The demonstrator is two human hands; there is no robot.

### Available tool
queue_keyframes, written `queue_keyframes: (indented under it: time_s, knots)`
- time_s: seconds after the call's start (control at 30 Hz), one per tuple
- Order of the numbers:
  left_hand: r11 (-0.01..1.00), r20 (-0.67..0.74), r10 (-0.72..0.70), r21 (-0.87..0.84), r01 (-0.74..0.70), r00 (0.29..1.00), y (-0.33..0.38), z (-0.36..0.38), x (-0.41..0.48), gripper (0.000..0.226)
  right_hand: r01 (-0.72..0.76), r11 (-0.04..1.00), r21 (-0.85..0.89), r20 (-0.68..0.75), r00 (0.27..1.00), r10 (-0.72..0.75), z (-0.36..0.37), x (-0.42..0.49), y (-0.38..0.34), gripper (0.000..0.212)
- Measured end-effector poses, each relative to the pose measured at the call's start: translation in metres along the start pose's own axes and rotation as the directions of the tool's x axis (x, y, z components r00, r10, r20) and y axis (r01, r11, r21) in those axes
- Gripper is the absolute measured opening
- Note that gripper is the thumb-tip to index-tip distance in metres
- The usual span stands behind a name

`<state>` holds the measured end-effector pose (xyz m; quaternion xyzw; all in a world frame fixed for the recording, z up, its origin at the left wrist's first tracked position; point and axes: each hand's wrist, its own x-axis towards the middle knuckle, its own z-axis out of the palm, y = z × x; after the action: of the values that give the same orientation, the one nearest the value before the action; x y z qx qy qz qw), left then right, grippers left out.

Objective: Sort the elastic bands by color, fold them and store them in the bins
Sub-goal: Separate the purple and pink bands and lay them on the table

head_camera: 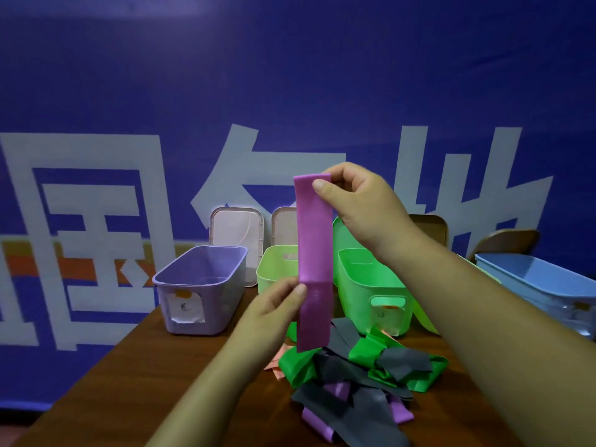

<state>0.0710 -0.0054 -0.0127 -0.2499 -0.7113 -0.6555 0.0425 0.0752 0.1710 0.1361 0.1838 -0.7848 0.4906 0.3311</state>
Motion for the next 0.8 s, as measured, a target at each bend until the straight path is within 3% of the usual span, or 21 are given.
queue_keyframes:
  time_s: [0.23, 0.53, 0.8]
  knots:
    - [0.998, 0.003, 0.025, 0.051, -0.025, 1.000, -0.018, 0.013, -0.013, 0.019, -0.089, 0.996, -0.031, 0.026, 0.996, 0.090, 0.016, 0.001, 0.008, 0.012]
    - [0.998, -0.001, -0.038, -0.041, 0.038, 0.999, -0.032, 0.010, -0.026, 0.016, -0.176, 0.982, -0.072, -0.007, 0.984, 0.176, 0.040, 0.005, 0.025, 0.012]
    - [0.993, 0.019, -0.114, -0.015, 0.115, 0.993, -0.039, 0.001, -0.038, 0.023, -0.222, 0.957, -0.184, -0.128, 0.971, 0.201, 0.066, 0.007, 0.033, 0.017]
